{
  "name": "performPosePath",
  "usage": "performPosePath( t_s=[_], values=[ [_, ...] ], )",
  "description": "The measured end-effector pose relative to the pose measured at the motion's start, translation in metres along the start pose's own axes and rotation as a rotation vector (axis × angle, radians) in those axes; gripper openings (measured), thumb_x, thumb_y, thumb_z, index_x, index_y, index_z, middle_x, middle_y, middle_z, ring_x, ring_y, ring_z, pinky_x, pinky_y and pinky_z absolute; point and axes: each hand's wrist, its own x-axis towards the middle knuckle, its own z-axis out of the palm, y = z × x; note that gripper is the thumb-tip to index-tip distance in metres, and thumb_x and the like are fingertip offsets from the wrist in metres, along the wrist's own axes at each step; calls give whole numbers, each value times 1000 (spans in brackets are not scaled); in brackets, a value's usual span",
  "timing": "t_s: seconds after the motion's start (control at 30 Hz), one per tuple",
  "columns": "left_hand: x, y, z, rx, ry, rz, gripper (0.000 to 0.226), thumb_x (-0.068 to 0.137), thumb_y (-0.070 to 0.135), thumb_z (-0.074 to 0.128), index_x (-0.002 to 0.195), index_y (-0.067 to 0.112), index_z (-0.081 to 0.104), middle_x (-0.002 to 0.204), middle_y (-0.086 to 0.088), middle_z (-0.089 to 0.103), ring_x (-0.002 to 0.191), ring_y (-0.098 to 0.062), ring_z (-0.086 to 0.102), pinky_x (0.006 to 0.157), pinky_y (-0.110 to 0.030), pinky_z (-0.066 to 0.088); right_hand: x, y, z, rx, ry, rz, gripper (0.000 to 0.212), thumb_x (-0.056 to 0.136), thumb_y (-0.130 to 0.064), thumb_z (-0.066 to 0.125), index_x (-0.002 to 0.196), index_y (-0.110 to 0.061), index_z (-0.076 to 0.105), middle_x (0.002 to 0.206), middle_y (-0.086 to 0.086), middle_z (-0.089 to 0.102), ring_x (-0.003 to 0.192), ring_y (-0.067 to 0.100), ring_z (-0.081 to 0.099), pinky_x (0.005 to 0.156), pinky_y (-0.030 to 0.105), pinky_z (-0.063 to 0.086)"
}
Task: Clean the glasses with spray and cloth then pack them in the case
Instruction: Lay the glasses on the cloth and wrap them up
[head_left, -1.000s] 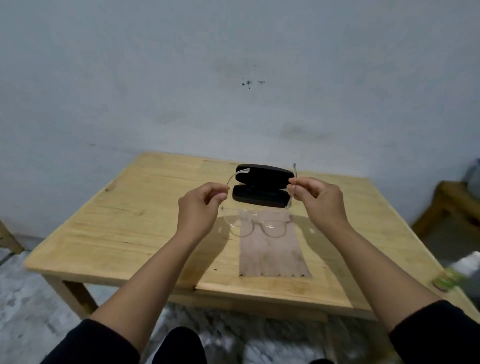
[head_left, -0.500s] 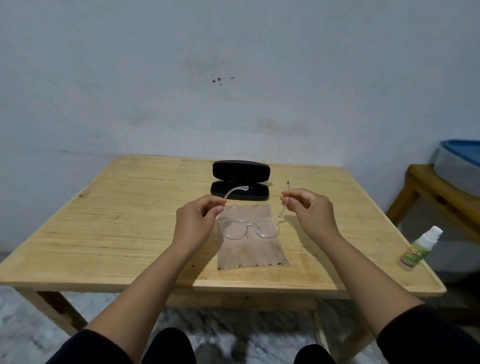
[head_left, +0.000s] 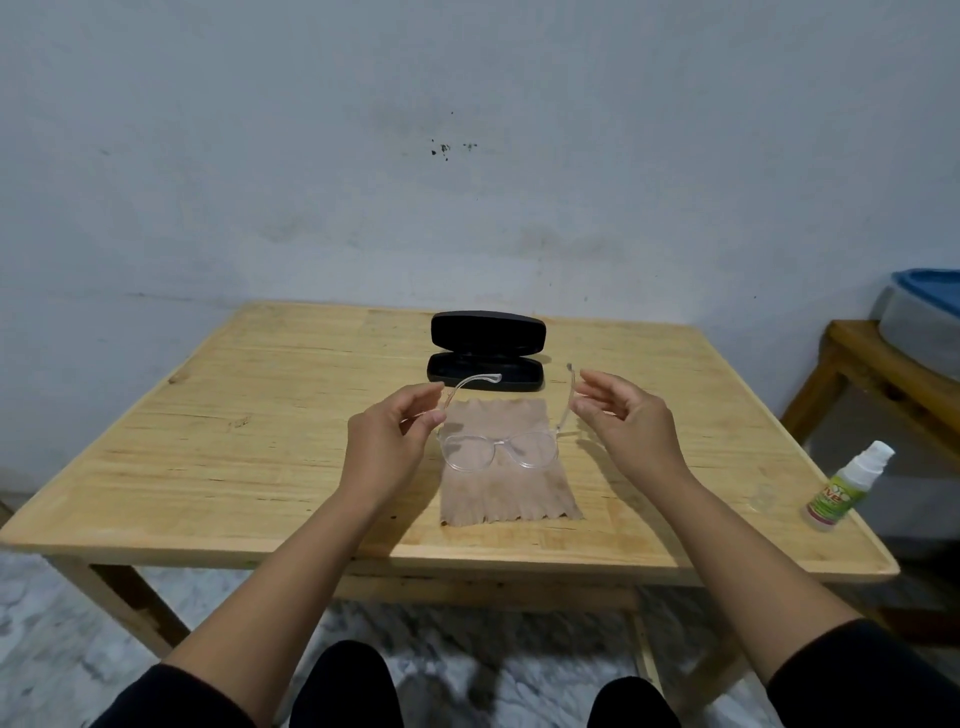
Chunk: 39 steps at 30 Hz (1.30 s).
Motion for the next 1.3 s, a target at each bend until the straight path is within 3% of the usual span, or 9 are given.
performPosePath(
  t_s=[0.13, 0.23, 0.33, 0.57, 0.7, 0.8, 0.9, 1.13, 1.3],
  values=[
    [-20, 1, -16, 64, 3, 16, 29, 82, 22, 67, 110, 26, 64, 100, 15, 65, 90, 5, 59, 76, 2, 41, -23, 0, -11, -73, -37, 77, 23, 84, -11, 67, 107, -16, 67, 97, 0, 67, 88, 6, 60, 55, 2, 44],
    [-43, 1, -22, 189, -224, 33, 26, 76, 28, 72, 101, 31, 69, 99, 17, 65, 90, 1, 59, 79, -8, 41, -39, 7, -22, -276, -297, 96, 27, 79, -15, 72, 104, -23, 69, 96, -4, 68, 86, 4, 60, 62, 7, 45],
    [-57, -5, -18, 306, -376, 141, 30, 71, 34, 75, 101, 29, 71, 99, 14, 69, 94, 0, 58, 82, -8, 38, -43, 12, -24, -557, -491, 15, 35, 73, -24, 78, 107, -24, 70, 99, -8, 66, 87, 5, 59, 72, 9, 44],
    [-59, -9, -7, 345, -255, 245, 7, 77, 21, 73, 84, 20, 74, 83, 4, 72, 83, -8, 58, 73, -20, 45, -50, 11, -12, -620, -392, -87, 9, 81, -23, 71, 89, -22, 74, 92, -8, 61, 86, 7, 56, 69, 6, 37],
    [-56, -6, -6, 340, -137, 186, 6, 81, 25, 68, 86, 22, 70, 86, 5, 60, 79, -9, 54, 65, -14, 39, -48, 5, -11, -524, -242, -7, 9, 83, -24, 67, 89, -22, 73, 86, -3, 64, 75, 7, 54, 62, 12, 39],
    [-48, 0, -4, 375, -110, 153, 8, 86, 30, 60, 90, 26, 65, 79, 5, 56, 70, -11, 54, 56, -13, 35, -44, 0, -5, -186, -147, 180, 7, 86, -16, 64, 86, -15, 71, 66, 3, 64, 58, 15, 54, 56, 25, 46],
    [-39, 10, 2, 273, -72, 22, 7, 90, 30, 55, 88, 25, 59, 68, 9, 64, 59, -9, 58, 51, -17, 39, -38, -6, 5, 71, -96, 314, 10, 89, -12, 60, 88, -7, 68, 74, 13, 68, 61, 19, 61, 63, 35, 55],
    [-23, 17, 22, -199, 3, -369, 11, 92, 30, 52, 91, 24, 61, 73, 4, 73, 74, -9, 68, 77, -38, 56, -27, -2, 33, 430, 26, 481, 11, 88, -9, 60, 99, -11, 62, 97, 11, 72, 87, 18, 72, 88, 33, 56],
    [-18, 9, 28, -233, -115, -436, 15, 92, 33, 48, 106, 30, 54, 71, 4, 75, 83, -14, 69, 83, -46, 54, -22, 7, 41, 306, -39, 440, 19, 89, -8, 58, 105, -18, 58, 108, 3, 66, 99, 14, 67, 98, 36, 50]
  ],
)
